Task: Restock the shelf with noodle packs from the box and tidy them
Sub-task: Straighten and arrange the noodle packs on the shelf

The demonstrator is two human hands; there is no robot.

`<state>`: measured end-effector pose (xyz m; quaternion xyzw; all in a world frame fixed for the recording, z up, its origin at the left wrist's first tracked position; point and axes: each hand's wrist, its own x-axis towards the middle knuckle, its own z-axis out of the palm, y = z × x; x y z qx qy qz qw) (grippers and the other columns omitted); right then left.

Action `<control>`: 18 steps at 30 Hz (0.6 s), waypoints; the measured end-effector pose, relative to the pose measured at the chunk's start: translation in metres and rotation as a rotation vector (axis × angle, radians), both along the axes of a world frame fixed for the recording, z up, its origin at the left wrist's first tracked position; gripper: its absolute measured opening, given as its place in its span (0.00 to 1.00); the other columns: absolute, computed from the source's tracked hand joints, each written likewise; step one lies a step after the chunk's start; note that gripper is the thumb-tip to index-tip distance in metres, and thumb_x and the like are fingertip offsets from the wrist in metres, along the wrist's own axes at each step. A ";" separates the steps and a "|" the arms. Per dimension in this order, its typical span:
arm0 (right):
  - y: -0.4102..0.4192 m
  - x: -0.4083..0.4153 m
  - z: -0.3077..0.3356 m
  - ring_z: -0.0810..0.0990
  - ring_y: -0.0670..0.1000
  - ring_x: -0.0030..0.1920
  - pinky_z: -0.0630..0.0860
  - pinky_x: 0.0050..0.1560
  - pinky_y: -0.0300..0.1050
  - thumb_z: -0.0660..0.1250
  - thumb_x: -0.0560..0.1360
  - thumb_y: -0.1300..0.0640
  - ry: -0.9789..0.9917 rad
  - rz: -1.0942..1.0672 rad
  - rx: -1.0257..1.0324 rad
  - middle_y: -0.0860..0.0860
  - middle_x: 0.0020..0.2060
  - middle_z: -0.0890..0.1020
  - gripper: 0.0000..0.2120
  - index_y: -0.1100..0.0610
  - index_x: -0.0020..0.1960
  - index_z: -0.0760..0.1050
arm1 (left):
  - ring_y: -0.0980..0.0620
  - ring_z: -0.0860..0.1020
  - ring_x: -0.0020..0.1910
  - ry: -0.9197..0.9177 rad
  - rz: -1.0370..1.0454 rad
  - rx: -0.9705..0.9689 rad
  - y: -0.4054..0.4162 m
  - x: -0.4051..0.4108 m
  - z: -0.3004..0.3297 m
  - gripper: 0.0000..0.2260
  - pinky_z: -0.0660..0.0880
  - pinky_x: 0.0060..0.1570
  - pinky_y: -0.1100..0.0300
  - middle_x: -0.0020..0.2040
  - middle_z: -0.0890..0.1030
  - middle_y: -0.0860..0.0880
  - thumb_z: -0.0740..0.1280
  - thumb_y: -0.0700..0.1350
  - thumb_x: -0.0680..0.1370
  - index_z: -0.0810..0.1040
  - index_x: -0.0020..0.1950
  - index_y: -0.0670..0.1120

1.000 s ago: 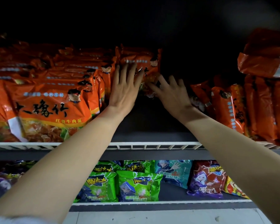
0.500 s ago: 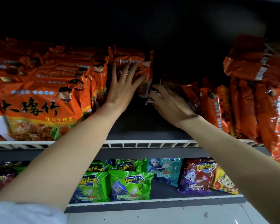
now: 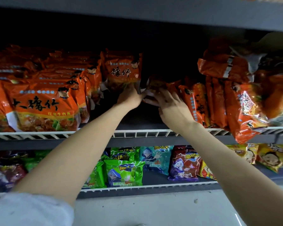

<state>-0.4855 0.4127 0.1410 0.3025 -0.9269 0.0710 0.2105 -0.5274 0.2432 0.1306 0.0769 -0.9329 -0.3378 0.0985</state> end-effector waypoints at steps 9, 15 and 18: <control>-0.009 -0.018 -0.006 0.41 0.56 0.77 0.41 0.73 0.52 0.59 0.79 0.51 -0.099 -0.175 0.171 0.55 0.77 0.49 0.33 0.55 0.78 0.47 | 0.50 0.77 0.55 0.167 0.021 0.319 0.019 -0.005 0.002 0.12 0.71 0.48 0.61 0.56 0.80 0.48 0.66 0.43 0.77 0.77 0.60 0.43; -0.013 -0.005 -0.004 0.70 0.67 0.62 0.68 0.61 0.55 0.68 0.72 0.58 -0.047 -0.158 -0.172 0.67 0.58 0.74 0.35 0.68 0.74 0.58 | 0.57 0.72 0.61 0.294 -0.156 0.446 0.012 0.022 0.023 0.16 0.65 0.57 0.76 0.62 0.75 0.53 0.64 0.40 0.79 0.73 0.67 0.43; -0.021 0.007 -0.002 0.73 0.68 0.52 0.72 0.52 0.57 0.69 0.69 0.57 -0.035 -0.128 -0.205 0.67 0.54 0.74 0.33 0.67 0.71 0.65 | 0.51 0.74 0.63 0.324 -0.176 0.552 -0.012 0.045 0.020 0.14 0.70 0.65 0.53 0.61 0.78 0.50 0.66 0.43 0.77 0.77 0.62 0.53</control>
